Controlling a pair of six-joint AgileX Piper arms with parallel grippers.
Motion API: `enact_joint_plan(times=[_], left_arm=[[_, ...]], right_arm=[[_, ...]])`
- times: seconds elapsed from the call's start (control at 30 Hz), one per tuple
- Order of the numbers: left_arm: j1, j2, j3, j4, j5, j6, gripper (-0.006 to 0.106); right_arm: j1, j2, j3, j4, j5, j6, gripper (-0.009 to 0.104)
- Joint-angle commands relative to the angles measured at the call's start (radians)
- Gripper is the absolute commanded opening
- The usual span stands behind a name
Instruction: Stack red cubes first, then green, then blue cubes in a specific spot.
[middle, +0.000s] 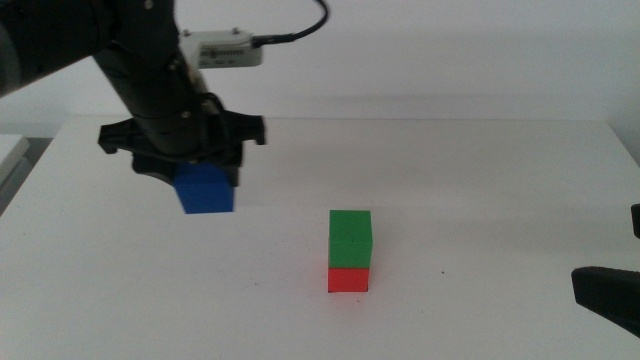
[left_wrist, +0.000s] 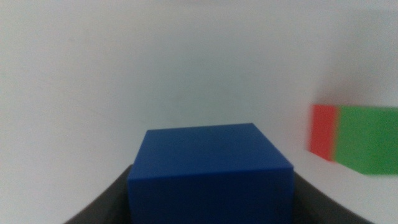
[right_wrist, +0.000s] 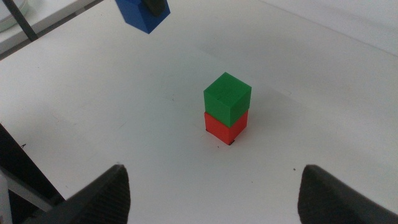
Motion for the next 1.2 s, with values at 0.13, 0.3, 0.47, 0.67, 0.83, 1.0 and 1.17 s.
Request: enact_joint_plan(times=[0.13, 0.3, 0.47, 0.67, 0.83, 1.0, 1.17], left_arm=[[-0.169, -0.041, -0.009, 0.060, -0.005, -0.186, -0.002], [-0.216, 0.058, -0.153, 0.051, 0.024, -0.188, -0.002], [-0.267, 0.159, -0.250, 0.042, 0.024, -0.212, -0.002], [-0.321, 0.223, -0.296, 0.038, 0.024, -0.271, -0.002], [-0.330, 0.246, -0.296, 0.036, 0.024, -0.294, -0.002], [-0.330, 0.265, -0.295, 0.036, 0.024, -0.294, -0.002], [-0.330, 0.280, -0.295, 0.036, 0.024, -0.302, -0.002]], right_arm=[[-0.009, -0.005, 0.004, -0.006, -0.010, 0.001, 0.092], [-0.009, -0.005, 0.004, -0.006, -0.010, 0.001, 0.092], [-0.009, -0.005, 0.004, -0.006, -0.010, 0.001, 0.092], [-0.009, -0.005, 0.004, -0.006, -0.010, 0.001, 0.092], [-0.009, -0.005, 0.004, -0.006, -0.010, 0.001, 0.092], [-0.009, -0.005, 0.004, -0.006, -0.010, 0.005, 0.092], [-0.009, -0.005, 0.004, -0.006, -0.010, 0.005, 0.092]])
